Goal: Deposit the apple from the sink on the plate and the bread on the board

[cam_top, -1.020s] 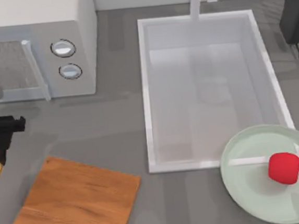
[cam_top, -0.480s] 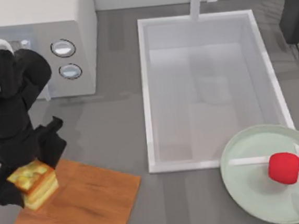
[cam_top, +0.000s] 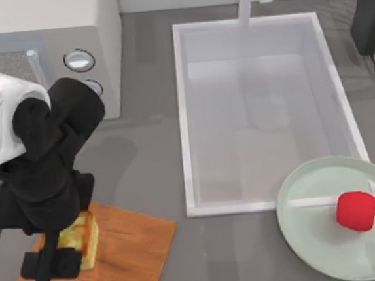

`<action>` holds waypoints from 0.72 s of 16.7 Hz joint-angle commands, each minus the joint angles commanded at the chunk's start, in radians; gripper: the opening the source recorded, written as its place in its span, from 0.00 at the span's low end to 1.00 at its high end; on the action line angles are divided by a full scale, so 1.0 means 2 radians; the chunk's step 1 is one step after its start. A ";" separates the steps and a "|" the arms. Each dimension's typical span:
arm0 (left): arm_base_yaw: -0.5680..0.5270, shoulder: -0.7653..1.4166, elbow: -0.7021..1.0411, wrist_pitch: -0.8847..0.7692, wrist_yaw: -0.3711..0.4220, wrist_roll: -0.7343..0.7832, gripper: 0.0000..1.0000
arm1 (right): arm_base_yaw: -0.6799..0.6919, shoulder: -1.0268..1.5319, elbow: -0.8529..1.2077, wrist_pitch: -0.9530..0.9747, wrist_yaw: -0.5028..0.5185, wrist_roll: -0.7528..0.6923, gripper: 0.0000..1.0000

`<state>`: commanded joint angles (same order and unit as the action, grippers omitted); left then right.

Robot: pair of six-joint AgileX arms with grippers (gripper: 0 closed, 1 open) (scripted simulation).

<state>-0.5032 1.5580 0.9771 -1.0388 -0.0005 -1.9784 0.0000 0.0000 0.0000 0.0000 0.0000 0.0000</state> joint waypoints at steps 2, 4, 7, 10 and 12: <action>-0.011 -0.013 -0.008 0.010 -0.002 -0.037 0.00 | 0.000 0.000 0.000 0.000 0.000 0.000 1.00; -0.016 -0.020 -0.012 0.015 -0.003 -0.055 0.00 | 0.000 0.000 0.000 0.000 0.000 0.000 1.00; -0.016 -0.020 -0.012 0.015 -0.003 -0.055 0.00 | 0.000 0.000 0.000 0.000 0.000 0.000 1.00; -0.014 -0.018 -0.011 0.014 -0.003 -0.053 0.00 | 0.000 0.000 0.000 0.000 0.000 0.000 1.00; -0.013 -0.014 -0.016 0.022 -0.003 -0.054 0.00 | 0.000 0.000 0.000 0.000 0.000 0.000 1.00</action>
<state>-0.5295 1.5293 0.9453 -0.9951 -0.0063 -2.0859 0.0000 0.0000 0.0000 0.0000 0.0000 0.0000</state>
